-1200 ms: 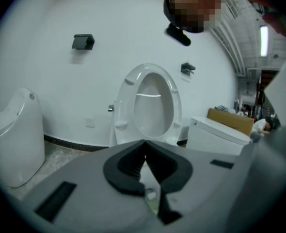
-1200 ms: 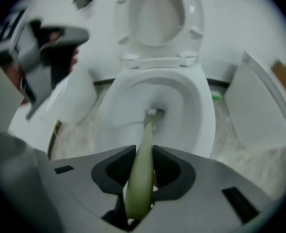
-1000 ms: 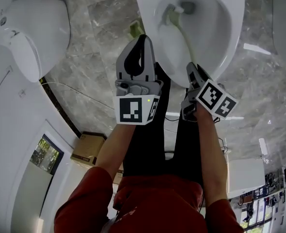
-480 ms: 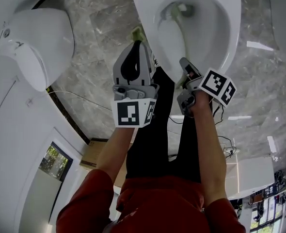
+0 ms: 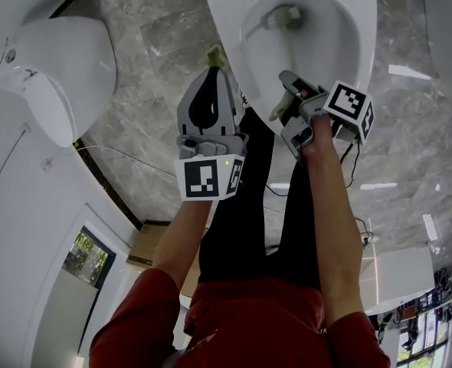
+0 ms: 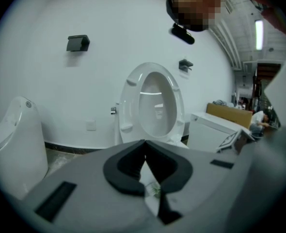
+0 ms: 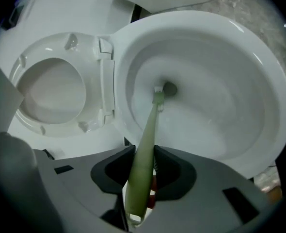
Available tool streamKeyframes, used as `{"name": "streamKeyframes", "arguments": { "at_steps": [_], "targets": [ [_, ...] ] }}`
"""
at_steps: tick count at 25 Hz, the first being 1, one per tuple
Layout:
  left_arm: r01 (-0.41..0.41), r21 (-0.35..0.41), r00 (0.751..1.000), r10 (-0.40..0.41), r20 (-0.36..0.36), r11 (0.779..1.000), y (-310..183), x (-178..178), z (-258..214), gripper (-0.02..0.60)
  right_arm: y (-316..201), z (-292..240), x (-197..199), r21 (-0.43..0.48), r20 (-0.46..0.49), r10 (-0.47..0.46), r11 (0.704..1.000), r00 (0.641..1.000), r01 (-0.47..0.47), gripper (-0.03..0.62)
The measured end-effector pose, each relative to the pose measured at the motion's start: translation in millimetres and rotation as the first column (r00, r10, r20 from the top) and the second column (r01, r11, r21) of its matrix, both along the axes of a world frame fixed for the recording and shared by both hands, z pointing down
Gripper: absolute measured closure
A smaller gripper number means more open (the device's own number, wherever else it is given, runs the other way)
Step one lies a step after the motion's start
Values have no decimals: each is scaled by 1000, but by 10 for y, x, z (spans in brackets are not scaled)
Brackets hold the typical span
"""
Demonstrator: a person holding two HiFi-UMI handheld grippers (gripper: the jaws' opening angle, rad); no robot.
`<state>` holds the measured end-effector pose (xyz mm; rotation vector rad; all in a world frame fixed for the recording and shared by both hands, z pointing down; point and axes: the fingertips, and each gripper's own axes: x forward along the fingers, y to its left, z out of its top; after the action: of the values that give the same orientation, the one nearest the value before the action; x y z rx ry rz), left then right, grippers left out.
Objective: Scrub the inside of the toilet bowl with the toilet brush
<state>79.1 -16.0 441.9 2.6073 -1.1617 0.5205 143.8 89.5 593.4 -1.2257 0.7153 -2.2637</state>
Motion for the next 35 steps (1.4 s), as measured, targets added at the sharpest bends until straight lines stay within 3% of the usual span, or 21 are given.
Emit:
{"name": "streamKeyframes", "arguments": {
  "at_steps": [4, 7, 9, 10, 11, 13, 15, 16, 17, 18, 19, 20, 21, 22, 23, 24, 26, 29, 31, 33, 35],
  "targets": [
    [14, -10, 1000, -14, 2, 1000, 37, -4, 22, 581, 17, -82, -179, 50, 56, -19, 999, 998, 16, 482],
    [13, -8, 1000, -13, 3, 1000, 26, 3, 3, 581, -84, 268, -39, -32, 3, -86, 996, 996, 86, 484],
    [16, -3, 1000, -16, 1, 1000, 6, -19, -24, 581, -66, 404, 153, -90, -69, -183, 980, 981, 177, 484],
    [18, -1, 1000, -18, -1, 1000, -6, -39, -33, 581, -29, 396, 276, -107, -139, -264, 962, 954, 251, 484],
    [21, 1, 1000, -21, -2, 1000, -16, -58, -35, 581, 27, 356, 413, -127, -227, -360, 932, 905, 339, 502],
    [29, 3, 1000, -29, -6, 1000, -24, -83, -32, 581, 164, 242, 669, -184, -371, -528, 848, 764, 497, 502],
    [40, 3, 999, -40, -14, 999, -20, -87, -38, 581, 275, 135, 883, -260, -465, -665, 734, 584, 628, 499],
    [45, 3, 999, -45, -19, 999, -22, -85, -49, 581, 306, 91, 990, -320, -510, -738, 639, 441, 700, 499],
    [48, 2, 999, -48, -26, 999, -27, -81, -64, 581, 305, 52, 1107, -397, -551, -796, 514, 250, 761, 497],
    [51, 2, 998, -51, -33, 999, -33, -77, -80, 581, 259, 15, 1230, -486, -580, -815, 371, 26, 791, 496],
    [53, 2, 998, -53, -40, 999, -38, -74, -90, 581, 175, -14, 1346, -573, -591, -781, 233, -200, 786, 494],
    [56, 3, 997, -56, -45, 998, -42, -73, -92, 581, 75, -30, 1440, -650, -583, -707, 110, -400, 752, 493],
    [60, 2, 997, -60, -50, 998, -43, -76, -86, 581, -17, -42, 1498, -711, -558, -613, 5, -560, 703, 490],
    [66, 1, 996, -65, -53, 998, -43, -82, -75, 581, -85, -51, 1517, -756, -524, -518, -84, -676, 650, 490],
    [71, -2, 996, -71, -55, 997, -38, -93, -64, 581, -123, -54, 1506, -786, -489, -433, -157, -757, 598, 491],
    [76, -6, 996, -77, -54, 997, -28, -105, -51, 581, -123, -41, 1481, -806, -458, -363, -216, -812, 551, 491],
    [83, -17, 995, -84, -49, 996, 2, -133, -22, 581, 12, 45, 1416, -818, -412, -287, -302, -865, 490, 492],
    [104, -20, 993, -105, -52, 994, 19, -196, 15, 581, 453, 195, 1237, -769, -417, -312, -379, -853, 515, 494],
    [108, -25, 993, -109, -48, 994, 31, -227, 43, 581, 705, 224, 1136, -728, -446, -376, -376, -812, 573, 494],
    [105, -28, 993, -107, -42, 994, 44, -245, 66, 581, 800, 222, 1166, -699, -468, -458, -331, -756, 634, 494],
    [102, -28, 994, -103, -37, 994, 55, -252, 76, 581, 716, 212, 1353, -719, -461, -480, -291, -746, 631, 494]
  ]
}}
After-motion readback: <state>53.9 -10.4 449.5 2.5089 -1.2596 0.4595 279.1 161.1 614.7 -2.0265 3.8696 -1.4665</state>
